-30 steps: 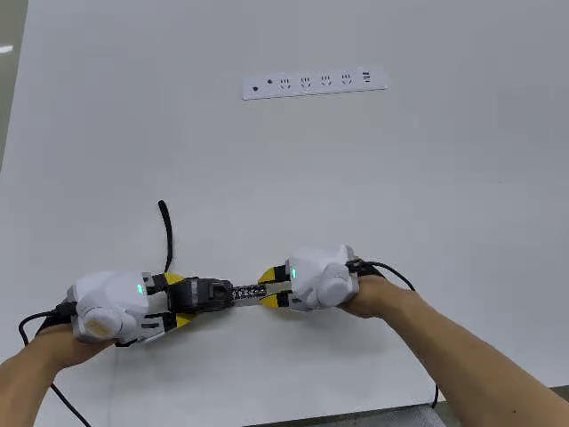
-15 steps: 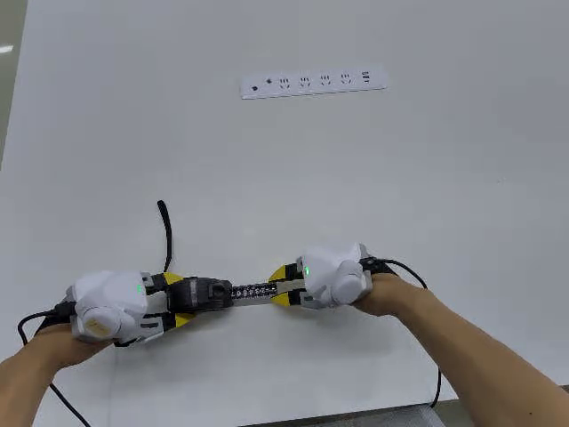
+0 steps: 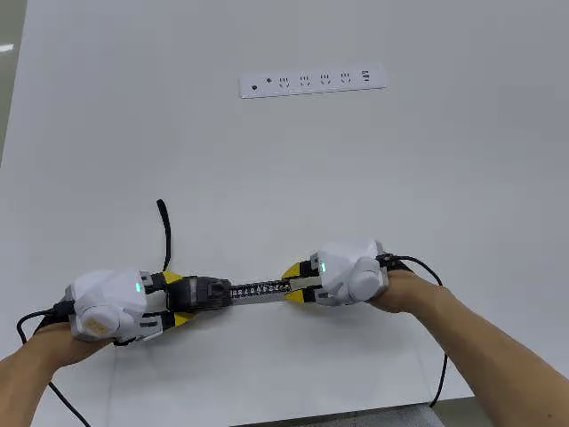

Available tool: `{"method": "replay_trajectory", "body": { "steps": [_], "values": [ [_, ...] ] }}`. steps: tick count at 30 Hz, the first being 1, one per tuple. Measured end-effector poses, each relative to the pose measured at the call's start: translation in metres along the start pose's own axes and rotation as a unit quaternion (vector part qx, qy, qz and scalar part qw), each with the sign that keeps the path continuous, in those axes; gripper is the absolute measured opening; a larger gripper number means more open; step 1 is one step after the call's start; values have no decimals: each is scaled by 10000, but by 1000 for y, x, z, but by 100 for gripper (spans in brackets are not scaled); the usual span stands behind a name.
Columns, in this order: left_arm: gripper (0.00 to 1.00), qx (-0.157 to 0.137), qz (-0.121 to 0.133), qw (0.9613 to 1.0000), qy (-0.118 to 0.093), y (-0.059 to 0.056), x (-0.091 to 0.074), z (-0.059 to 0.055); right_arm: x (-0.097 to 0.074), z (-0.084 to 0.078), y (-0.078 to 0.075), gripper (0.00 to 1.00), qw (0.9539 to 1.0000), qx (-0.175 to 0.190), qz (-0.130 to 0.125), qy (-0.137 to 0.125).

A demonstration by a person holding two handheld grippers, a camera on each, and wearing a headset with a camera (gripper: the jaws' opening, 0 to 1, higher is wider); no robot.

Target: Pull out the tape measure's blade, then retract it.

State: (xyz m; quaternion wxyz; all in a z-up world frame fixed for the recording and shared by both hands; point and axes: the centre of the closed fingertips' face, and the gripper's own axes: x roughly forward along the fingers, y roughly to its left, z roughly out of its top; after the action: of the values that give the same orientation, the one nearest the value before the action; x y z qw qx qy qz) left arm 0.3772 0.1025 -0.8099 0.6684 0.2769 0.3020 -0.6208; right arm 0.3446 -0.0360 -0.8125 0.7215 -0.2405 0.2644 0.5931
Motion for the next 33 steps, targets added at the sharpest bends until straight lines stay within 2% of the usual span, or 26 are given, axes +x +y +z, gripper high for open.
{"method": "replay_trajectory", "body": {
  "steps": [13,33],
  "values": [
    [29,-6,9,10000,11,0,0,0,-14,-11,-1,11,10000,-13,-16,71],
    [29,-3,5,10000,26,-1,0,2,-38,-36,-1,11,9997,47,-82,217]
  ]
}}
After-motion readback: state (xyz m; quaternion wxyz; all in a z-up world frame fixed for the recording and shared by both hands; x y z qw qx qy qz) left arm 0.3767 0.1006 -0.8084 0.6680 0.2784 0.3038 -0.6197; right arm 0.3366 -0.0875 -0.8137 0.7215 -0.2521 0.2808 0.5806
